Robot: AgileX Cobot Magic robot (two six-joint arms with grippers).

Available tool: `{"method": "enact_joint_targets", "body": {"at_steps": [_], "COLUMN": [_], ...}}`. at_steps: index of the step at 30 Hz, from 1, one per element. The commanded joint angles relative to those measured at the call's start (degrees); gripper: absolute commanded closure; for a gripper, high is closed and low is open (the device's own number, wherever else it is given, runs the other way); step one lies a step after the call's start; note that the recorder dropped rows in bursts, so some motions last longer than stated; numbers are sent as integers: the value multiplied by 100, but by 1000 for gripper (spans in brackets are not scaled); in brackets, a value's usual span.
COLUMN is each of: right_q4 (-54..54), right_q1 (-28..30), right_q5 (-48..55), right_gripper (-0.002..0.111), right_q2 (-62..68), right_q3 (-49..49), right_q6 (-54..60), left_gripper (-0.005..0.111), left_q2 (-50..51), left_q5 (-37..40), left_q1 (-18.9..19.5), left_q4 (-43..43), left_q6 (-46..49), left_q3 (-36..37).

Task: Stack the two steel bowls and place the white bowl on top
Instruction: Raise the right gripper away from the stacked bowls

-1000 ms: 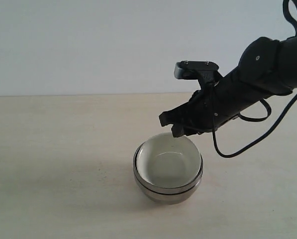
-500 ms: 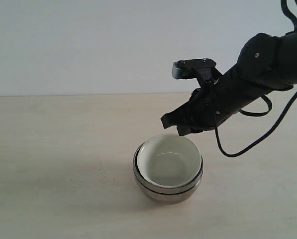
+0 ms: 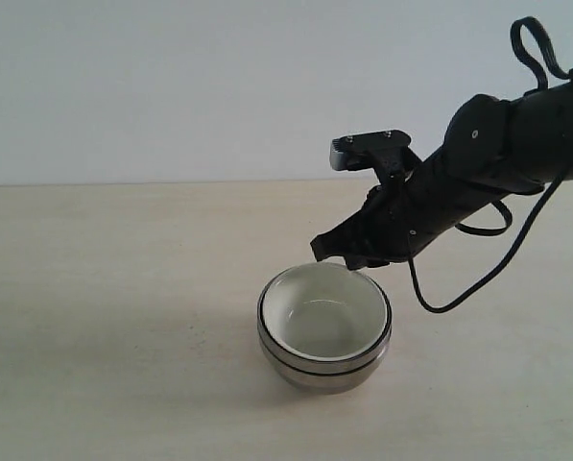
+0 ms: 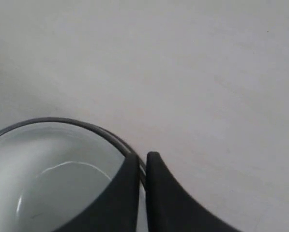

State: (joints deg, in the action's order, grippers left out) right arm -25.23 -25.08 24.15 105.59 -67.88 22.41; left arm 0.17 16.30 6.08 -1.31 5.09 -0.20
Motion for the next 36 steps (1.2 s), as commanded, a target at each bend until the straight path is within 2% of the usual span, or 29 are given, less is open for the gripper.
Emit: {"method": "enact_joint_targets", "body": {"at_steps": [1, 9, 20, 30, 36], "right_q4": [14, -132, -124, -448, -434], "right_q1": [-1, -1, -1, -11, -234], "right_q5": [-53, -74, 183, -385, -725], "right_gripper": [108, 108, 108, 108, 108], "right_q2": [-32, -425, -160, 147, 329], "right_q3": [-9, -9, -9, -9, -9], "right_q6": [62, 62, -92, -149, -86], "left_gripper": [103, 103, 103, 103, 103], "left_q2": [-17, -17, -17, -17, -17], "left_q5": [-38, -38, -38, -38, -38], "left_q1": [3, 3, 3, 3, 3], "left_q4": [-15, -15, -15, -15, -15], "left_q6": [-65, -65, -65, -65, -65], "left_q3": [20, 20, 20, 20, 20]}}
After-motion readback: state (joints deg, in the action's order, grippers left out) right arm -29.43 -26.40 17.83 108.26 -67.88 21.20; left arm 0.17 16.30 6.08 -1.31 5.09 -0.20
